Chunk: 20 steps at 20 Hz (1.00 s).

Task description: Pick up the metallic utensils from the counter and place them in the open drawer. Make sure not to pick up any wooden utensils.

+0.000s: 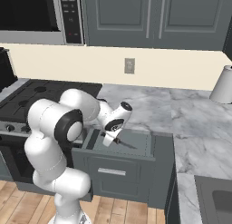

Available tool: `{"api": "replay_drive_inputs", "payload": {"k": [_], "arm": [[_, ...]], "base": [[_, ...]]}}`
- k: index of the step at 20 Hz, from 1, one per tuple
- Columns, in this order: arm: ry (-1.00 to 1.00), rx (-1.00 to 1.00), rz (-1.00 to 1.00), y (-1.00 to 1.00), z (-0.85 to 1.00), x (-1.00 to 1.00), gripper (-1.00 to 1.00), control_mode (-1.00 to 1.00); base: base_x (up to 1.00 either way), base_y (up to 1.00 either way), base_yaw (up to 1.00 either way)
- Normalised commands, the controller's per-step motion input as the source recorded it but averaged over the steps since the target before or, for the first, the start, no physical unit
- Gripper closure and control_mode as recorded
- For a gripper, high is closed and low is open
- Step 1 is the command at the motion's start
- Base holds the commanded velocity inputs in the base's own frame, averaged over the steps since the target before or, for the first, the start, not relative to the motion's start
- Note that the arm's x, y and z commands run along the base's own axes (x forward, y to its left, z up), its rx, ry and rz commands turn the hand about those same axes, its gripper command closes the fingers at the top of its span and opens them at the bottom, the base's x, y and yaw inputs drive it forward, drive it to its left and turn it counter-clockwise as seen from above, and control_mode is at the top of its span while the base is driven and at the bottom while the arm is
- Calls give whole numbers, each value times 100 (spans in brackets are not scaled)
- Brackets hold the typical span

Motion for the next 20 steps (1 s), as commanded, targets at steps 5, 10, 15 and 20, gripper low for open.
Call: {"api": "replay_drive_inputs", "payload": {"k": [5,10,15,20], "arm": [[0,0,1,0,-10,16,100,-100],[0,0,0,0,-13,14,100,-100],[1,0,0,0,-19,12,100,-100],[0,0,0,0,-25,7,100,-100]], "base": [[0,0,0],[0,0,0],[0,0,0],[0,0,0]]}}
